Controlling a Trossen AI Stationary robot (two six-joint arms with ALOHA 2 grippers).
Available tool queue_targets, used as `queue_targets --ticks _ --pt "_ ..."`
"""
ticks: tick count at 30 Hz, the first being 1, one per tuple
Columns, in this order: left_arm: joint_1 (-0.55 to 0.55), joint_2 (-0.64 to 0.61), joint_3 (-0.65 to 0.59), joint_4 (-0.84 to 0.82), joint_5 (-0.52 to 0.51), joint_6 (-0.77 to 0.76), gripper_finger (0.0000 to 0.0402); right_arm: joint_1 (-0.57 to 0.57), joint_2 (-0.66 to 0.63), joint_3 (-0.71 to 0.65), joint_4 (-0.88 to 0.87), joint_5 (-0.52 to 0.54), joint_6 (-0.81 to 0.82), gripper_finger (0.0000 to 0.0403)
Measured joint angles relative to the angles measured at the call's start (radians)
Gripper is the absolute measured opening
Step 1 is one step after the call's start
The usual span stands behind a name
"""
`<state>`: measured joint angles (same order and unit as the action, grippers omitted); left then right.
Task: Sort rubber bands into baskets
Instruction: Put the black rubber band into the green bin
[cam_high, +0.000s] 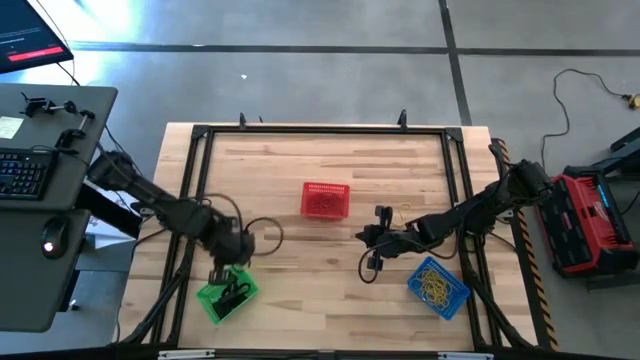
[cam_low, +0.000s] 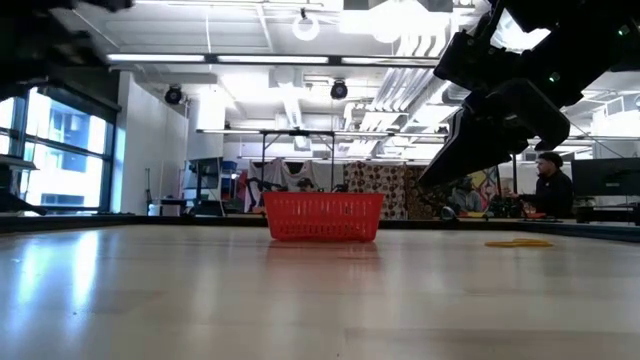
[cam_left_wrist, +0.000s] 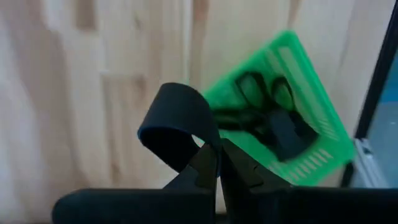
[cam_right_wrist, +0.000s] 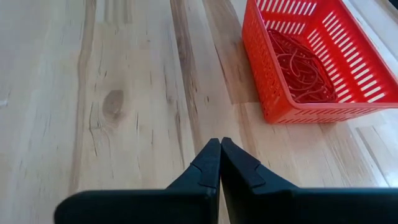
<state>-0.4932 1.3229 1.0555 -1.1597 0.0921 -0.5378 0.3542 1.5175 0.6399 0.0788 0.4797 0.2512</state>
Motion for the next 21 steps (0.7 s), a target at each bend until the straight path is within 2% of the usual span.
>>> queue_targets --ticks 5,11,18,21 --pt "-0.112 0.001 -0.043 0.074 0.061 -0.190 0.0000 0.000 0.000 0.000 0.000 0.000 0.002 0.0000" --pt "-0.220 0.001 -0.045 0.157 0.063 -0.320 0.0000 0.000 0.000 0.000 0.000 0.000 0.002 0.0000" --pt "-0.283 0.030 -0.045 0.164 0.057 -0.385 0.0000 0.000 0.000 0.000 0.001 0.014 0.002 0.0000" --pt "-0.289 0.059 -0.045 0.164 0.055 -0.364 0.0000 0.000 0.000 0.000 0.001 0.017 0.002 0.0000"
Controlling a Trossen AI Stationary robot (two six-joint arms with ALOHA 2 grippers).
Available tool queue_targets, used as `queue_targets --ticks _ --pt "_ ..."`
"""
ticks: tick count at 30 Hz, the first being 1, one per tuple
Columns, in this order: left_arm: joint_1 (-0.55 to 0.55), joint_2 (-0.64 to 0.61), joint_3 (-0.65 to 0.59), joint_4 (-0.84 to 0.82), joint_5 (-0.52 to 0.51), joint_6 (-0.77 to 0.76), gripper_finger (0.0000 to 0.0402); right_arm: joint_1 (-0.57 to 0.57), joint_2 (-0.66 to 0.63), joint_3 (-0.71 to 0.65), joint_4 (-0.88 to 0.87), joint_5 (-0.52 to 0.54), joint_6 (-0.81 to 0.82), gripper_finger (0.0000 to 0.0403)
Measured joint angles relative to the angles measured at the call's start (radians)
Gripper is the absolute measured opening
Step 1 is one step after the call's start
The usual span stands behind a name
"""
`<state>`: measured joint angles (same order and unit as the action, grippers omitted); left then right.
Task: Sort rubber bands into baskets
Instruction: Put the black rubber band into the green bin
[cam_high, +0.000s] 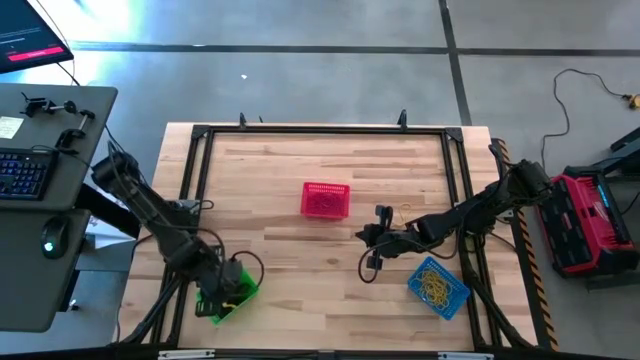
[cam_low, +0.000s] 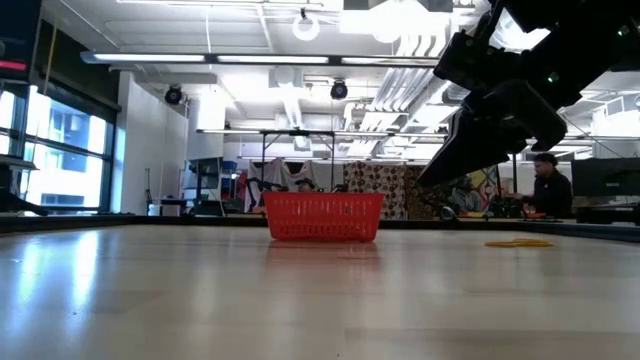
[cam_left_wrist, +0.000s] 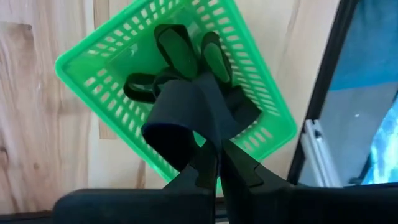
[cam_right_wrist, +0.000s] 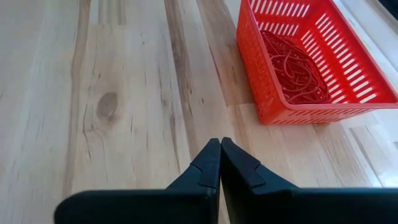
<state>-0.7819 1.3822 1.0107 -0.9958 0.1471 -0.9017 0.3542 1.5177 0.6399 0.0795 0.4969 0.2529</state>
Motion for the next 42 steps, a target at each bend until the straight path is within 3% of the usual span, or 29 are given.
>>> queue_targets --ticks 21,34,42 --pt "-0.004 0.175 0.000 0.009 0.053 0.171 0.0000 0.000 0.000 0.000 0.001 0.002 0.004 0.0000" --pt "-0.004 0.177 0.000 0.029 0.053 0.179 0.0002 0.000 0.000 0.000 0.000 0.002 0.004 0.0000" --pt "-0.004 0.177 0.000 0.021 0.126 0.102 0.0039 0.000 0.000 0.000 0.000 0.002 0.001 0.0000"
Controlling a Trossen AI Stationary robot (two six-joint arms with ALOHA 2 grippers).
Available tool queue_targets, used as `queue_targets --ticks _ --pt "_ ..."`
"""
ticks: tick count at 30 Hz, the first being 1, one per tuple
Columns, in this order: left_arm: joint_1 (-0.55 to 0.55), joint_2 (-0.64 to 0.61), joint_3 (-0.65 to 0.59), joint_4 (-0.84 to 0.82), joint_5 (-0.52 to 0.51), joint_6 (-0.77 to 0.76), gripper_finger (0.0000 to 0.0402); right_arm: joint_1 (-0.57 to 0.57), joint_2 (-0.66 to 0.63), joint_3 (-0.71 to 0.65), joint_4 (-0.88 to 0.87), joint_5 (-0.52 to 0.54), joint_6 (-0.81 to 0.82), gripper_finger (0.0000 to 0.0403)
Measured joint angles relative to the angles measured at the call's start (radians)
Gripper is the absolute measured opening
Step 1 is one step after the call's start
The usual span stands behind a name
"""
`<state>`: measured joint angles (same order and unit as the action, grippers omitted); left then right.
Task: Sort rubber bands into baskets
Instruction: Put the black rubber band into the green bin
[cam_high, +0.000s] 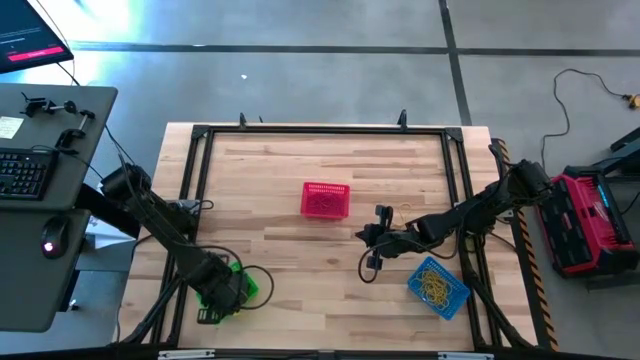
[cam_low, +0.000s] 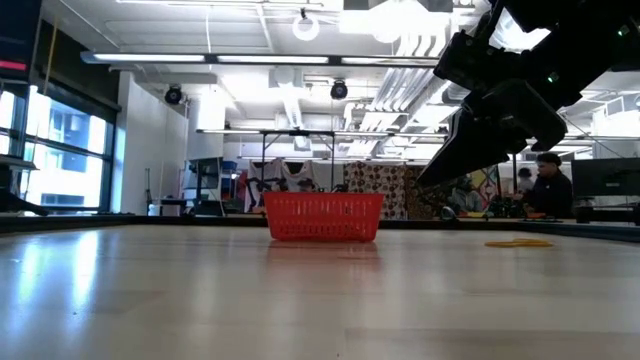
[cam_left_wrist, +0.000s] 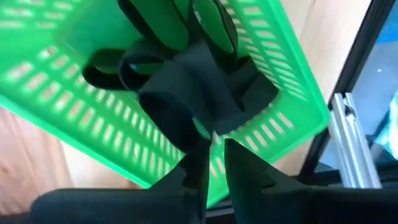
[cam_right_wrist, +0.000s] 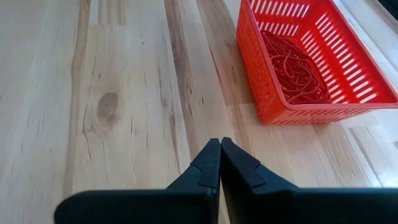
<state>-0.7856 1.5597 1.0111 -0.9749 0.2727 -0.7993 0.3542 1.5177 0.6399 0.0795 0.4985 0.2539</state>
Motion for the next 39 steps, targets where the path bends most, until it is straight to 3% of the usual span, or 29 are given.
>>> queue_targets --ticks 9,16,22,28,39 --pt "0.001 -0.003 0.000 -0.022 0.104 -0.042 0.0097 0.000 0.000 0.000 0.000 0.000 0.000 0.0000" --pt "0.001 -0.003 0.000 -0.074 0.124 -0.063 0.0110 0.000 0.000 0.000 0.000 0.000 0.000 0.0000" --pt "0.006 -0.004 0.012 0.060 -0.018 -0.043 0.0074 0.000 0.000 0.000 0.000 0.000 0.000 0.0000" --pt "0.030 0.005 -0.067 0.131 -0.028 -0.043 0.0006 0.000 0.000 0.000 -0.001 -0.001 0.000 0.0000" --pt "0.066 0.004 -0.174 0.228 -0.101 -0.041 0.0001 0.000 0.000 0.000 -0.004 -0.001 0.000 0.0000"
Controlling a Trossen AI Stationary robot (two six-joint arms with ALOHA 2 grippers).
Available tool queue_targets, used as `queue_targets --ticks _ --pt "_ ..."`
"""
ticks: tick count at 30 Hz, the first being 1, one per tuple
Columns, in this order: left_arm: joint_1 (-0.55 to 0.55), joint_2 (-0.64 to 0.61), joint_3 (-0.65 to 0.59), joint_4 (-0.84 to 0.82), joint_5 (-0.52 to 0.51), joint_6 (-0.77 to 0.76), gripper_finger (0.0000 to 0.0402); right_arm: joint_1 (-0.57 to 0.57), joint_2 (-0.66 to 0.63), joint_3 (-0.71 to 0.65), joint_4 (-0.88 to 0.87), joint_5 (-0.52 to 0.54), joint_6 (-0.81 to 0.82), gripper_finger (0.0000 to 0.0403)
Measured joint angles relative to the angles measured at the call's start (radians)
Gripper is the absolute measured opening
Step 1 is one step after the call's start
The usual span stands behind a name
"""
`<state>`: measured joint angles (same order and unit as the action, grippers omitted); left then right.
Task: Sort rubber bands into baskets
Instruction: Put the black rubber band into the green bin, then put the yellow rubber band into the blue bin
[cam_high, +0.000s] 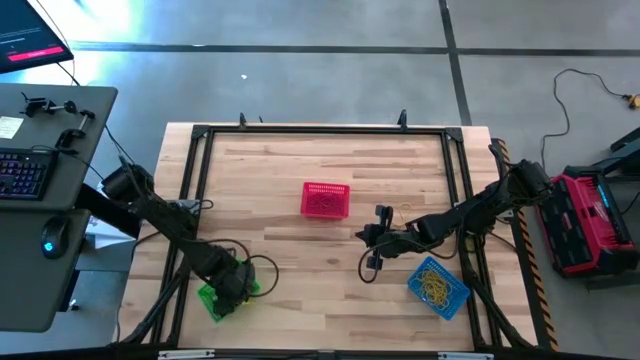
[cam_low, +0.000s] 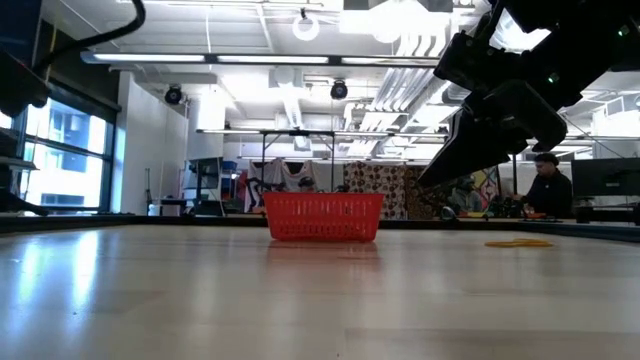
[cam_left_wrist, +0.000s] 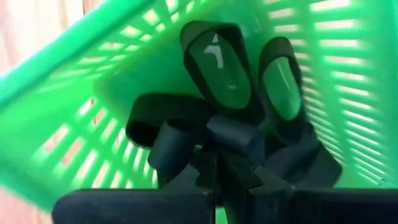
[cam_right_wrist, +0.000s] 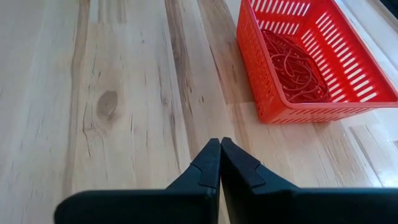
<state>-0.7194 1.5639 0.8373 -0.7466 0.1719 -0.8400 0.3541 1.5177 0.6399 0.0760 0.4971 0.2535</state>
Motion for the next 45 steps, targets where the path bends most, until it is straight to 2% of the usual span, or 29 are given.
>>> queue_targets --ticks 5,10,16,21,26,31,37,41,45 --pt "0.015 0.000 -0.025 0.031 0.002 0.013 0.0001 0.000 0.000 0.000 -0.007 -0.012 0.000 0.0000" --pt "0.021 -0.013 0.008 -0.010 0.006 0.054 0.0002 0.000 0.000 0.000 -0.012 -0.013 0.000 0.0000" --pt "0.021 -0.014 0.063 -0.023 0.025 0.071 0.0031 0.000 0.000 0.000 -0.012 -0.014 0.010 0.0000" --pt "0.021 -0.014 0.125 -0.154 0.024 0.060 0.0066 0.000 0.000 0.000 -0.012 -0.017 0.008 0.0000" --pt "0.020 -0.016 0.211 -0.272 -0.054 0.074 0.0082 0.000 0.000 0.000 -0.012 -0.017 0.008 0.0000" --pt "0.020 -0.072 0.221 -0.242 -0.168 0.077 0.0065 0.000 0.000 0.000 -0.012 -0.051 0.010 0.0000" --pt "0.057 -0.149 0.221 -0.185 -0.344 0.156 0.0012 -0.001 0.000 0.000 -0.033 -0.062 0.023 0.0000" --pt "0.123 -0.164 0.221 -0.090 -0.363 0.277 0.0004 -0.002 -0.013 0.000 -0.120 -0.065 0.067 0.0000" --pt "0.202 -0.164 0.213 0.040 -0.339 0.419 0.0001 -0.016 -0.069 0.000 -0.294 -0.088 0.158 0.0002"
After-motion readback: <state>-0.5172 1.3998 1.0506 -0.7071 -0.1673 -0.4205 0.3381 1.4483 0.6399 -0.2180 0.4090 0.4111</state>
